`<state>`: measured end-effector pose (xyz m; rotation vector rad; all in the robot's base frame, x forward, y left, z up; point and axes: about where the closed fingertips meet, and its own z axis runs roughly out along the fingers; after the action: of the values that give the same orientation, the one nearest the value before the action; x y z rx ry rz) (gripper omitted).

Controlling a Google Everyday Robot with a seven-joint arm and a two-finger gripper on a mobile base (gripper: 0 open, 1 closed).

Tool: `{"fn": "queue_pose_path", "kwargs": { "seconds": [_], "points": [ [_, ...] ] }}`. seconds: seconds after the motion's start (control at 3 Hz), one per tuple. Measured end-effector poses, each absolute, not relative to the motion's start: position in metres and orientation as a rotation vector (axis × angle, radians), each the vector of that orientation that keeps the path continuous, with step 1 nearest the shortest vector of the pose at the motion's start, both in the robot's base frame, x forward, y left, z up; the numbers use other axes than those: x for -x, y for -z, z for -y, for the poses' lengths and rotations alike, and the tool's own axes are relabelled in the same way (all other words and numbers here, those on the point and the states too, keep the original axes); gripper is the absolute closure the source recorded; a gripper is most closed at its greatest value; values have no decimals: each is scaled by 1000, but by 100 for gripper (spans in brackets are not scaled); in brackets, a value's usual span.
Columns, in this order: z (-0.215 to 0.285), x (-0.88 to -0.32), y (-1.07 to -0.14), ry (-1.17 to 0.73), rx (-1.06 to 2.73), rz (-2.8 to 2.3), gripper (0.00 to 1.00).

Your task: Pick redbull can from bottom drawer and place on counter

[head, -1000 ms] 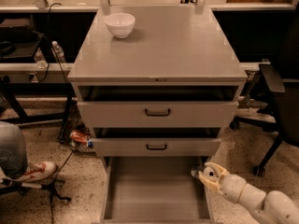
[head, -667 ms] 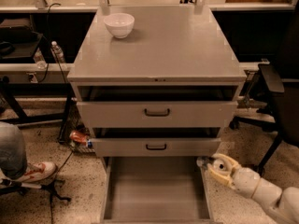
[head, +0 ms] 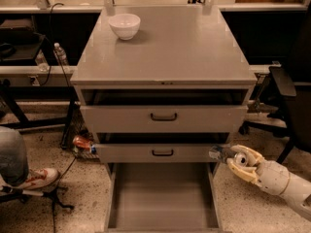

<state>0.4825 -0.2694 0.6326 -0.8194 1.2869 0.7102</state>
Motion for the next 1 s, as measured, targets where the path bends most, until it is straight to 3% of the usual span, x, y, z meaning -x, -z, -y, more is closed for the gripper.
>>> {"fn": "queue_pose_path", "kwargs": {
  "seconds": [1.0],
  "points": [
    [287, -486, -710, -655, 796, -1131, 100]
  ]
}}
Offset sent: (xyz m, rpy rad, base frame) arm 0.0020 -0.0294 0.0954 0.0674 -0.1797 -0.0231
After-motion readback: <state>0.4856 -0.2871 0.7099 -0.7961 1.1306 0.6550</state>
